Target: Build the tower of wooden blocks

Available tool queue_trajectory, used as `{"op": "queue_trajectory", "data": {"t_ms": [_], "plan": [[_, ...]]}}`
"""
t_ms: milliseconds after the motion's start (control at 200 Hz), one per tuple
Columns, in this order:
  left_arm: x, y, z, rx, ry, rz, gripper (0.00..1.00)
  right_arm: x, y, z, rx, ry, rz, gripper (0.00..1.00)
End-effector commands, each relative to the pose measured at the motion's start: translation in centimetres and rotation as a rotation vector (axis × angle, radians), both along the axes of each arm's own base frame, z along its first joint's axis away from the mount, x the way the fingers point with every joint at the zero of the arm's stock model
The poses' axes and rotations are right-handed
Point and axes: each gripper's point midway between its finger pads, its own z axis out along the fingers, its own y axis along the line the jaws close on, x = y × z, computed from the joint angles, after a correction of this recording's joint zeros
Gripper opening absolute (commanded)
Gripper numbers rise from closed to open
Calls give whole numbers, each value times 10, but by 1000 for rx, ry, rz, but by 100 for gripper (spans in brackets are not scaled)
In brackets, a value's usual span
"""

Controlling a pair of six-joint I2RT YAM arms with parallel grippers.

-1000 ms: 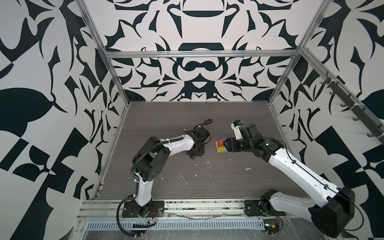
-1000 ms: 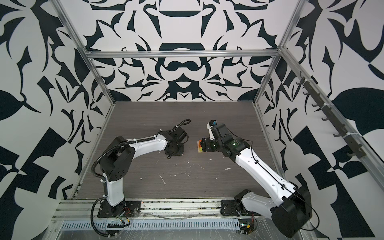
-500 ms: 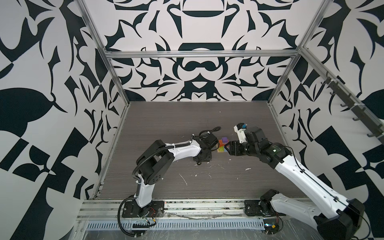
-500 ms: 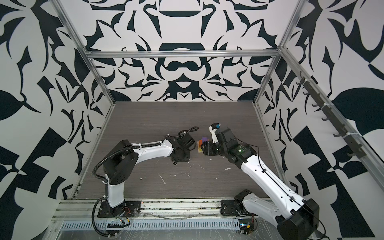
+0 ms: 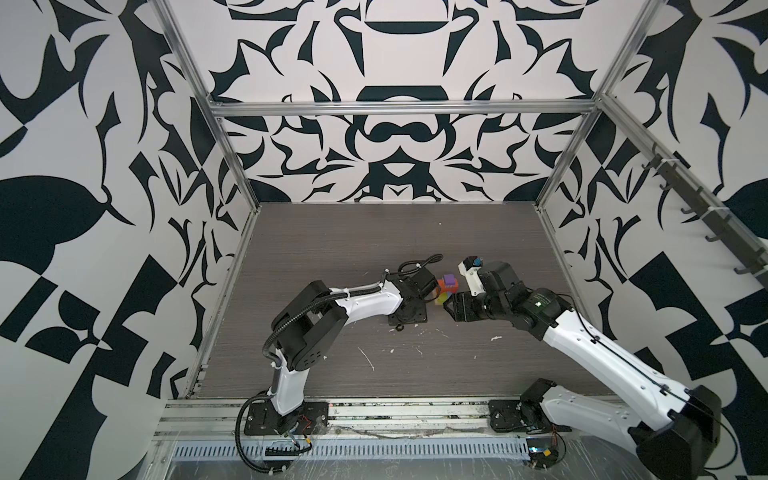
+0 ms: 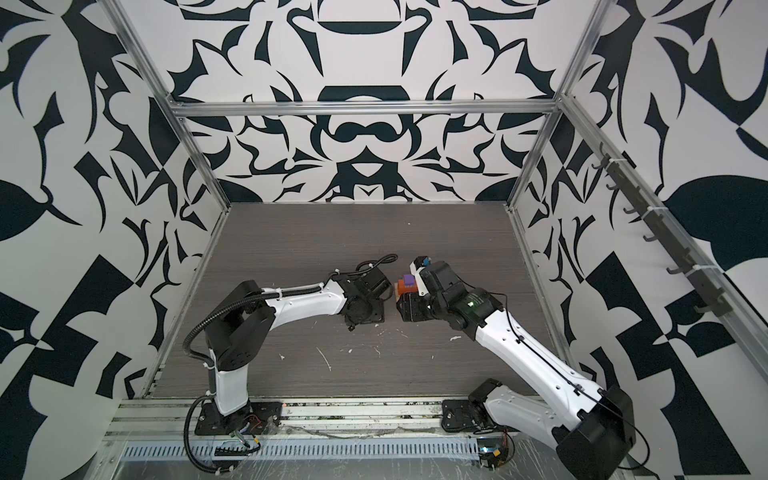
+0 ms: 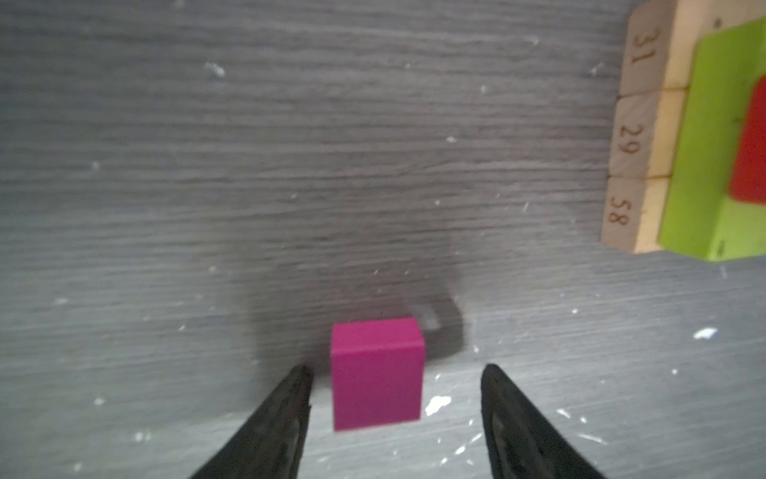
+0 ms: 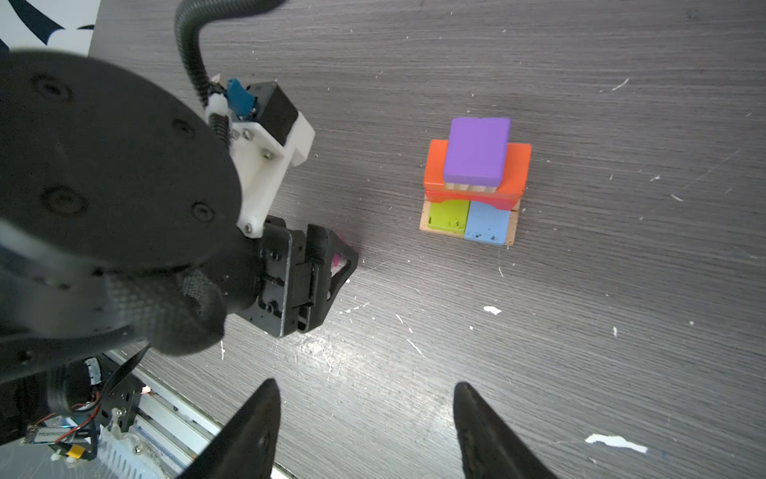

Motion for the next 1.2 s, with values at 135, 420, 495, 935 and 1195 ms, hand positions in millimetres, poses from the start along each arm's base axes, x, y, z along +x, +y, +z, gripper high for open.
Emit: {"op": "queue_trajectory", "data": {"t_ms": [135, 420, 495, 935, 1195], "plan": [[-5, 35, 45, 30, -69, 11, 84, 4, 24, 11, -57, -65, 22, 71], [22, 84, 72, 6, -159, 83, 94, 9, 58, -1, -57, -66, 30, 70], [29, 96, 76, -27, -155, 109, 94, 11, 64, -8, -71, -64, 26, 70], [46, 111, 94, -175, -200, 107, 95, 26, 88, -46, -171, -7, -61, 66], [41, 111, 96, -212, -193, 115, 94, 30, 102, -71, -183, 48, -100, 67]]}}
